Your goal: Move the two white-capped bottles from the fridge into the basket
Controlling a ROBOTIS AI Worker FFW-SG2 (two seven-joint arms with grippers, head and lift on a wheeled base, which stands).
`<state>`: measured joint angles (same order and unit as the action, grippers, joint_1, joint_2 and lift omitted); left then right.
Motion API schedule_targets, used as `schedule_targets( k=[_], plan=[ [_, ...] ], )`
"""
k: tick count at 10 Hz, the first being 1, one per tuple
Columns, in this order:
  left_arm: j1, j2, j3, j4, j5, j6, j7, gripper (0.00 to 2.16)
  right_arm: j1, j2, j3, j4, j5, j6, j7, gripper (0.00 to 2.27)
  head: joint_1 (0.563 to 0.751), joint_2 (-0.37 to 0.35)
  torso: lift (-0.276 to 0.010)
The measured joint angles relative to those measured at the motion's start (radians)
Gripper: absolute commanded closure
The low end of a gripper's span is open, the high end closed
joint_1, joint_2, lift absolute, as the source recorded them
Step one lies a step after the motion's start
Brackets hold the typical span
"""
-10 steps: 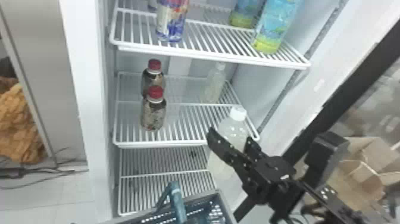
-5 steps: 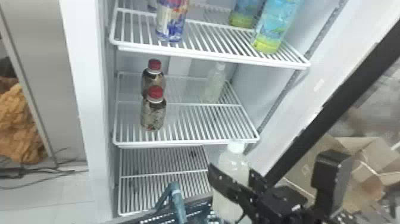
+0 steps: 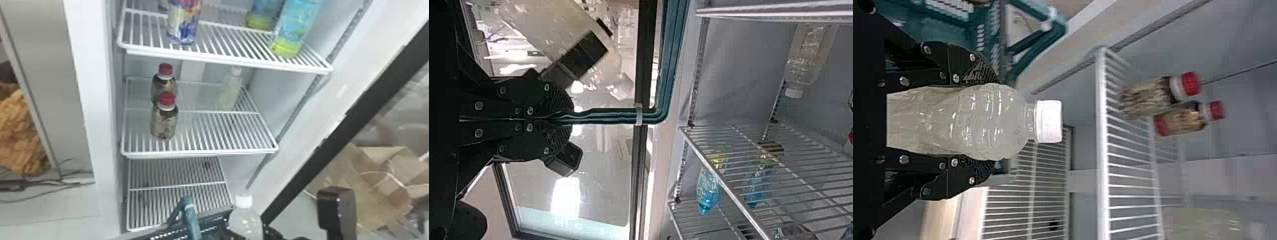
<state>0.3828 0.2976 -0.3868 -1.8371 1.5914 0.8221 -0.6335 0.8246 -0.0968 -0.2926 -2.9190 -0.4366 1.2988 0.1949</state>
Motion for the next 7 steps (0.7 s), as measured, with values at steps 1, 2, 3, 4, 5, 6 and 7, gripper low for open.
schedule_targets(
  k=[1, 2, 3, 4, 5, 6, 7],
  plan=[
    [0.000, 0.000, 0.000, 0.000, 0.000, 0.000, 0.000, 1.12, -0.011, 0.000, -0.005, 0.004, 0.005, 0.051, 0.000, 0.50, 0.695, -0.350, -0.260],
    [0.000, -0.001, 0.000, 0.000, 0.000, 0.000, 0.000, 1.12, -0.021, 0.000, -0.007, 0.014, 0.010, 0.072, 0.001, 0.37, 0.695, -0.350, -0.260],
    [0.000, -0.001, 0.000, 0.001, -0.001, 0.000, 0.002, 1.12, -0.030, 0.000, -0.007, 0.023, 0.012, 0.076, 0.002, 0.33, 0.695, -0.350, -0.260],
    [0.001, -0.001, 0.000, 0.000, 0.000, 0.000, -0.001, 1.12, -0.036, 0.000, -0.008, 0.030, 0.014, 0.072, 0.001, 0.33, 0.695, -0.350, -0.260],
    [0.002, -0.001, 0.000, 0.000, 0.000, 0.000, 0.000, 1.12, -0.039, 0.000, -0.008, 0.033, 0.018, 0.053, 0.001, 0.33, 0.695, -0.350, -0.260],
    [0.002, -0.001, 0.001, 0.000, 0.000, 0.000, 0.000, 1.12, -0.039, 0.001, -0.007, 0.038, 0.026, 0.005, 0.000, 0.33, 0.695, -0.350, -0.260],
    [0.003, -0.001, 0.001, 0.000, 0.001, 0.000, -0.001, 1.12, -0.043, 0.003, -0.007, 0.053, 0.037, -0.074, 0.000, 0.33, 0.695, -0.350, -0.260]
  ],
)
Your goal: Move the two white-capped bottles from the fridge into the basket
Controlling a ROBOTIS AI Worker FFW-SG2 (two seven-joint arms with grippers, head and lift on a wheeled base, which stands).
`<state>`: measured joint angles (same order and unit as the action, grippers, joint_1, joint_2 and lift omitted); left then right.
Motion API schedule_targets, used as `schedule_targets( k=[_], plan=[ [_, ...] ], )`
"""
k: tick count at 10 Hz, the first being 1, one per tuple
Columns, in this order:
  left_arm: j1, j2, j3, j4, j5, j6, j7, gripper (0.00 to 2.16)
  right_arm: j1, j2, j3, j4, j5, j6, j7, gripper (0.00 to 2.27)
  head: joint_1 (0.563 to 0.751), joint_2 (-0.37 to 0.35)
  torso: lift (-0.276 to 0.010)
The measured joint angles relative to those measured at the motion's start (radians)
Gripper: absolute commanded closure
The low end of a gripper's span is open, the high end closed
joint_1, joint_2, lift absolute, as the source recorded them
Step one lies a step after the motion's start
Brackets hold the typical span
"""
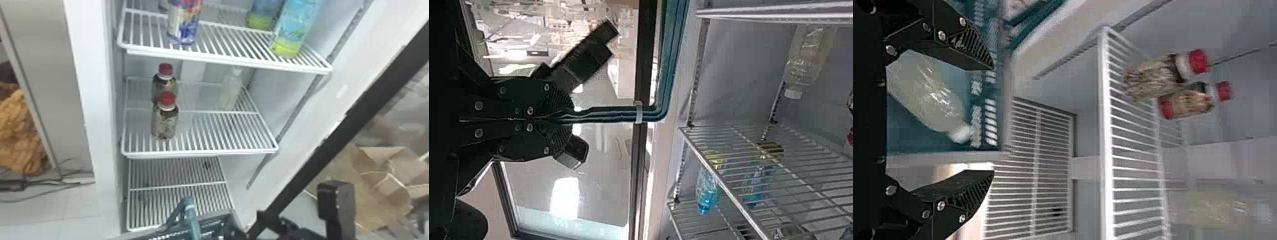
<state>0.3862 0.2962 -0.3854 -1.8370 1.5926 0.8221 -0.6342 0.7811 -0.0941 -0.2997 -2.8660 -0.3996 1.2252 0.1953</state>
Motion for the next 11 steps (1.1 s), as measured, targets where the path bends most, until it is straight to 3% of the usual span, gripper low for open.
schedule_targets(
  k=[5, 8, 11],
  plan=[
    [0.004, -0.001, 0.003, 0.000, 0.001, 0.002, 0.000, 1.12, -0.103, -0.001, 0.023, 0.174, 0.048, -0.469, 0.000, 0.31, 0.695, -0.350, -0.260],
    [0.006, -0.002, 0.003, 0.000, 0.004, 0.002, 0.000, 1.12, -0.208, -0.014, 0.080, 0.355, 0.119, -0.769, -0.026, 0.07, 0.695, -0.350, -0.260],
    [0.007, -0.003, 0.003, 0.000, 0.002, 0.004, 0.001, 1.12, -0.323, -0.015, 0.099, 0.584, 0.160, -1.004, -0.028, 0.06, 0.695, -0.350, -0.260]
  ],
)
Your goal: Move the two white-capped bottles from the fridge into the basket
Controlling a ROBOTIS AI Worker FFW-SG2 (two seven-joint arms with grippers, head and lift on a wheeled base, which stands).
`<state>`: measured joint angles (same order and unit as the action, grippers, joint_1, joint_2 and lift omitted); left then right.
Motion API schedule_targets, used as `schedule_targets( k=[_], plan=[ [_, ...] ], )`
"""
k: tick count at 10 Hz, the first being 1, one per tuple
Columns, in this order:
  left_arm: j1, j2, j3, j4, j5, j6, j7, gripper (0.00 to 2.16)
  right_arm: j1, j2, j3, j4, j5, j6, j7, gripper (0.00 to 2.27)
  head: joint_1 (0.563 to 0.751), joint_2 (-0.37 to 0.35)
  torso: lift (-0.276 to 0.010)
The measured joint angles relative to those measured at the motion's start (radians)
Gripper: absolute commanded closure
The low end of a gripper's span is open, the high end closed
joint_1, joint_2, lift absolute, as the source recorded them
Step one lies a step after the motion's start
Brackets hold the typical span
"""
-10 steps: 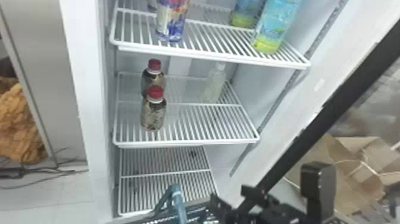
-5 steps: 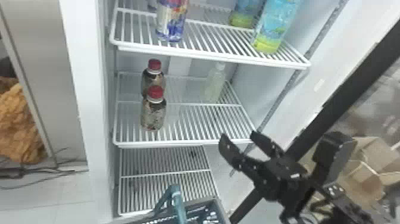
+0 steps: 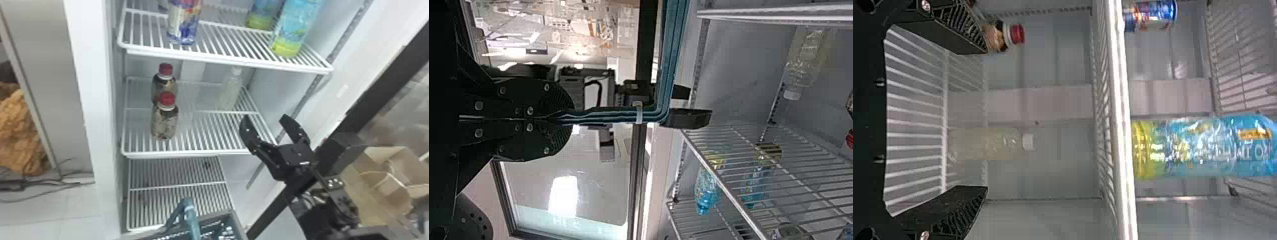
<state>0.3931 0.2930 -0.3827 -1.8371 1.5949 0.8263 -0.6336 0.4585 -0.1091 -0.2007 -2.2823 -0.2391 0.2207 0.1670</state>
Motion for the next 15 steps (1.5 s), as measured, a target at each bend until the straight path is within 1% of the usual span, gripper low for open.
schedule_targets(
  k=[2, 4, 5, 7, 11, 15],
  plan=[
    [0.000, 0.001, -0.002, 0.000, -0.002, 0.002, 0.000, 1.12, -0.088, -0.002, 0.009, 0.162, 0.018, -0.108, 0.003, 0.06, 0.695, -0.350, -0.260],
    [-0.003, 0.001, -0.003, 0.000, -0.002, 0.008, 0.000, 1.12, -0.206, -0.007, 0.011, 0.345, 0.013, -0.184, 0.065, 0.06, 0.695, -0.350, -0.260],
    [-0.005, 0.002, -0.005, 0.000, -0.003, 0.010, 0.000, 1.12, -0.258, -0.010, 0.011, 0.428, 0.008, -0.213, 0.079, 0.06, 0.695, -0.350, -0.260],
    [-0.008, 0.002, -0.007, 0.004, -0.003, 0.011, 0.001, 1.12, -0.323, -0.015, 0.025, 0.525, 0.006, -0.235, 0.080, 0.06, 0.695, -0.350, -0.260],
    [-0.019, 0.005, -0.022, 0.007, -0.002, 0.011, 0.002, 1.12, -0.472, -0.034, 0.070, 0.748, -0.036, -0.294, 0.092, 0.06, 0.695, -0.350, -0.260],
    [-0.022, 0.005, -0.027, 0.007, -0.004, 0.017, 0.002, 1.12, -0.616, -0.054, 0.133, 0.922, -0.033, -0.334, 0.085, 0.06, 0.695, -0.350, -0.260]
  ],
)
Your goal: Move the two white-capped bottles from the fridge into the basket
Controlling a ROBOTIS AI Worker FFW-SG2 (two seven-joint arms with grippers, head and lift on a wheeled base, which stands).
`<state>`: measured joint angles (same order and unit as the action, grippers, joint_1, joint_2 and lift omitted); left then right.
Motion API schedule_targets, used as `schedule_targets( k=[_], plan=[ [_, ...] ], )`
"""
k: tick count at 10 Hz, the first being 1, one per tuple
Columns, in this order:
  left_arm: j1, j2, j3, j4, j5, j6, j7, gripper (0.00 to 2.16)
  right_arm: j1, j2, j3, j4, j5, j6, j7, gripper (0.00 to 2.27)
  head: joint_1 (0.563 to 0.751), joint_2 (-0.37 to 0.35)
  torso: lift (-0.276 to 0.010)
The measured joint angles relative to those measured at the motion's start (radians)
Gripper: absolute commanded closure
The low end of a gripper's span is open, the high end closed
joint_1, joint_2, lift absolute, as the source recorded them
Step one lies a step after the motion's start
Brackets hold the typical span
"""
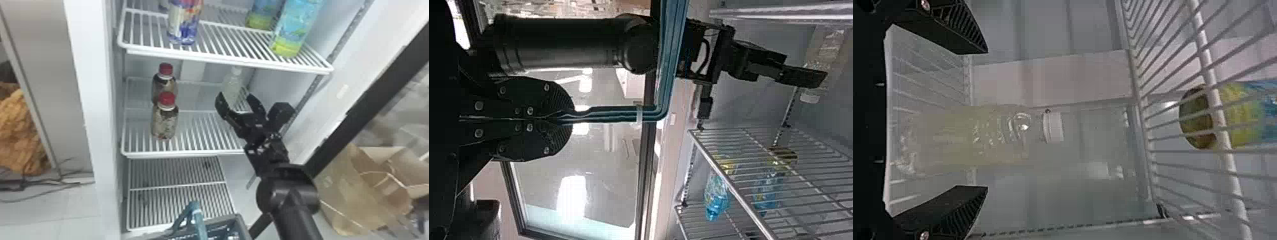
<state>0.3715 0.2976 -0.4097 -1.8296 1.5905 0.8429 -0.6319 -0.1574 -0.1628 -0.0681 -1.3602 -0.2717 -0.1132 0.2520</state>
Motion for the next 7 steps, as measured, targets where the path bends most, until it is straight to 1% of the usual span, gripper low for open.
schedule_targets(
  k=[2, 5, 7],
  plan=[
    [-0.001, 0.000, -0.002, 0.000, -0.001, 0.002, 0.000, 1.12, -0.057, -0.009, 0.037, 0.074, 0.014, 0.000, -0.022, 0.06, 0.695, -0.350, -0.260],
    [-0.001, -0.001, -0.004, 0.000, -0.001, 0.004, 0.000, 1.12, -0.101, -0.012, 0.045, 0.122, 0.082, 0.025, -0.062, 0.06, 0.695, -0.350, -0.260],
    [-0.006, -0.001, -0.007, 0.000, -0.003, 0.006, 0.000, 1.12, -0.139, -0.013, 0.055, 0.169, 0.097, 0.034, -0.075, 0.06, 0.695, -0.350, -0.260]
  ],
)
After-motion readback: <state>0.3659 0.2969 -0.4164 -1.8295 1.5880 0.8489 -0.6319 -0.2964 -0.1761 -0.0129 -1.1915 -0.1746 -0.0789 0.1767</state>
